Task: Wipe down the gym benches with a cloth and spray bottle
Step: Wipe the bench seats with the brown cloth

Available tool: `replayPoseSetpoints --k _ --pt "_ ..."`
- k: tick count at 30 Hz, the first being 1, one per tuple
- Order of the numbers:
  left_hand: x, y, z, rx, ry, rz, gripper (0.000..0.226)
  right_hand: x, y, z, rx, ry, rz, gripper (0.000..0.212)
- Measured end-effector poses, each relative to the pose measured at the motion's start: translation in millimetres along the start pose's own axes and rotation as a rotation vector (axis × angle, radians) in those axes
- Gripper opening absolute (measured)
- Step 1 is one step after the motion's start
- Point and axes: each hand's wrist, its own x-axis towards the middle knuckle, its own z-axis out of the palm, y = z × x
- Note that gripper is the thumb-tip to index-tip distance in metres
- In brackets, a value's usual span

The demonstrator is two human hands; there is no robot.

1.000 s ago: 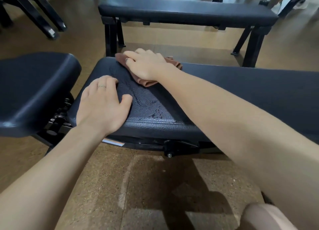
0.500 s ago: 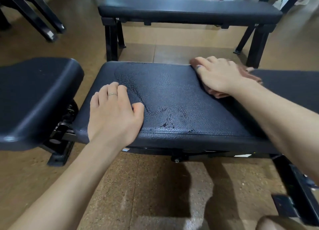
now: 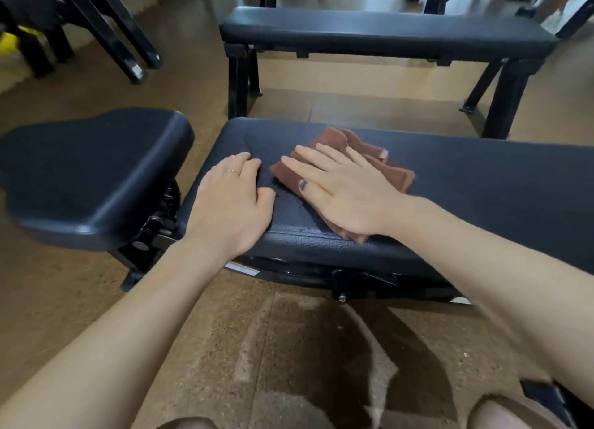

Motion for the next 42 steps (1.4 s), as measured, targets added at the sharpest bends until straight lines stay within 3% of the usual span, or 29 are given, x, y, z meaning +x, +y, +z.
replayPoseSetpoints --k 3,8,16,20,27,33,36,39,42 --pt "-6 -28 -10 0.011 0.032 -0.091 0.065 -65 35 -6 0.0 -0.019 0.044 0.062" --pt "-9 -40 -6 -0.267 0.006 -0.281 0.054 -81 37 -6 -0.04 -0.035 0.088 0.057" --pt "-12 -44 -9 -0.317 -0.012 -0.254 0.053 10 -69 8 -0.042 -0.011 -0.193 0.052" --pt "-14 -51 -11 -0.358 -0.042 -0.226 0.06 -14 -58 10 -0.067 0.062 -0.238 0.054" --pt "-12 -48 -7 -0.349 -0.025 -0.252 0.056 -104 21 25 -0.205 0.161 -0.286 0.057" --pt "-10 -50 -5 -0.374 -0.002 -0.22 0.054 -35 -46 34 -0.384 0.19 -0.484 0.056" --pt "-12 -65 -10 -0.686 -0.105 -0.243 0.053 -7 -81 31 -0.409 0.2 -0.547 0.053" --pt "-13 -72 -18 -0.832 -0.207 -0.307 0.053 -16 -73 33 -0.392 0.169 -0.52 0.053" --pt "-14 -67 -22 -0.758 -0.214 -0.28 0.052 -50 -45 30 -0.413 0.179 -0.466 0.056"
